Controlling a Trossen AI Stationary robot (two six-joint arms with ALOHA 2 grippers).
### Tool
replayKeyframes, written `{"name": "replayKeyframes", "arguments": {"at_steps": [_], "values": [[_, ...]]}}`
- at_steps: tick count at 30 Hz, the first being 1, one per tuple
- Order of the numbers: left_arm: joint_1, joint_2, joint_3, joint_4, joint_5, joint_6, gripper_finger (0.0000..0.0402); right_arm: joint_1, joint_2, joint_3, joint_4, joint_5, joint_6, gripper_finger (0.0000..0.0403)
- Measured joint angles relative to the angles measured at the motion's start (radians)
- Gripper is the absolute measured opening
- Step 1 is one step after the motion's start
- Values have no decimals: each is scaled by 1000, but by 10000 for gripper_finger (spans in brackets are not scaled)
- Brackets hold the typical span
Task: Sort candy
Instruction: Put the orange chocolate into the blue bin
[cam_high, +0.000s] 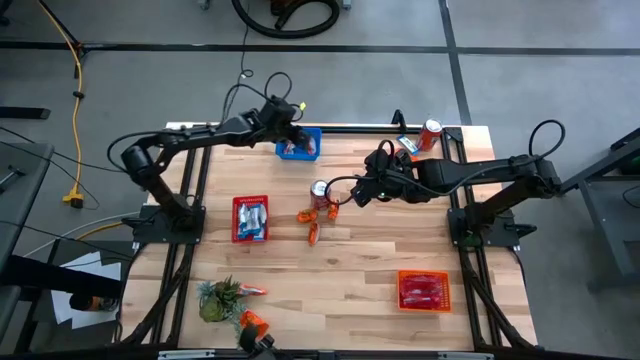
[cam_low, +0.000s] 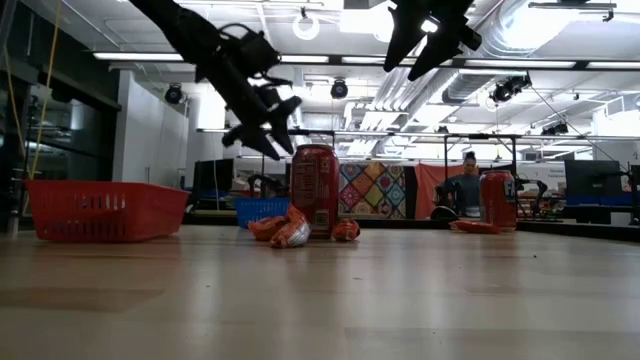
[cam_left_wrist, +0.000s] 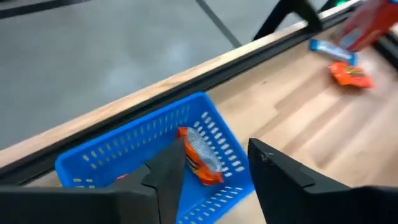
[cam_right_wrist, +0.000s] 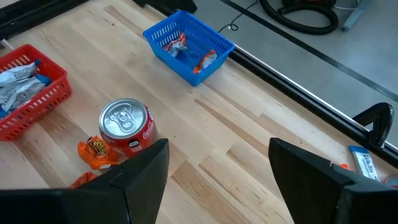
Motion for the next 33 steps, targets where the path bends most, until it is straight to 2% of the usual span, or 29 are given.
{"name": "replayKeyframes", "arguments": {"at_steps": [3,6,10,16,20,23,28,30,33], "values": [[0,-59,0,-52,60,0,169,0,0,0,0,0,0,271],[-10,-131,0,-115,161,1,170,0,0,0,-1,-3,0,271],[-81,-242,-12,-157,240,27,170,0,0,0,-15,-60,3,271],[-268,-458,-210,14,230,-38,170,1,0,-15,-96,-223,76,271],[-388,-585,-381,195,193,-164,170,16,0,-122,-75,-331,150,271],[-455,-659,-474,308,128,-245,170,16,1,-269,84,-445,258,271],[-508,-730,-525,379,15,-289,170,4,29,-494,612,-546,479,271],[-510,-744,-525,386,-1,-289,170,-6,71,-515,705,-552,535,269],[-510,-759,-525,388,-9,-288,170,-22,152,-460,703,-560,512,264]]}}
